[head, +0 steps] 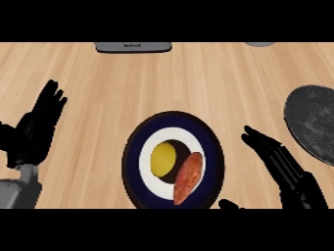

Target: Pick the lemon from the plate and place it in the pan

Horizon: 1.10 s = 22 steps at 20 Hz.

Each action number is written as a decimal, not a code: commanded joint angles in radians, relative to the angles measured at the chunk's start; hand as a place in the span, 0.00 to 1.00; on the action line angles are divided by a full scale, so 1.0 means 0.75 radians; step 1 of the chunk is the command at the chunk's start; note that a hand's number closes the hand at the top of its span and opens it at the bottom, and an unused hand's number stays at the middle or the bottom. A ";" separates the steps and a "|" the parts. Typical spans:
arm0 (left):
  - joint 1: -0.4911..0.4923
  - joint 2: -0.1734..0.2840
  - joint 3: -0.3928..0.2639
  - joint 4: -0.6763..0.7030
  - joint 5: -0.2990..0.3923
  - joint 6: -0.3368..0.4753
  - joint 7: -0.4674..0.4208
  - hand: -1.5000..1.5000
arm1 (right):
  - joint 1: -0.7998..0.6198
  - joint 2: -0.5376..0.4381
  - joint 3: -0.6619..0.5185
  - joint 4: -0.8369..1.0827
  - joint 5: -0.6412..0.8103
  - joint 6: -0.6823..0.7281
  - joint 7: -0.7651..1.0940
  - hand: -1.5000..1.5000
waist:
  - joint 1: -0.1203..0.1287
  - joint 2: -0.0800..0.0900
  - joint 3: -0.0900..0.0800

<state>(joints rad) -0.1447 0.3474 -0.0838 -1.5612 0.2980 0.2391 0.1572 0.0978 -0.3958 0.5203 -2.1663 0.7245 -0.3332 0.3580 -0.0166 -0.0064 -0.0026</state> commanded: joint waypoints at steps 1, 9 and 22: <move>-0.029 0.011 0.027 0.049 0.029 -0.064 -0.001 0.50 | -0.146 0.016 0.065 -0.074 0.158 0.253 0.293 0.00 | 0.023 0.008 -0.001; -0.090 0.016 0.038 0.043 0.008 -0.058 0.027 0.50 | -0.589 0.192 0.146 0.124 0.172 0.814 0.717 0.00 | 0.043 0.009 0.000; -0.036 -0.022 0.030 -0.032 -0.033 -0.037 0.055 0.50 | -0.709 0.490 0.220 0.394 -0.028 1.285 1.034 0.00 | 0.027 0.006 0.002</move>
<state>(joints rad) -0.1633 0.3251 -0.0745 -1.5714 0.2751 0.2153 0.1767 -0.3973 -0.0896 0.6699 -1.8872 0.7123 0.4910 0.9760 0.0093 -0.0012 -0.0016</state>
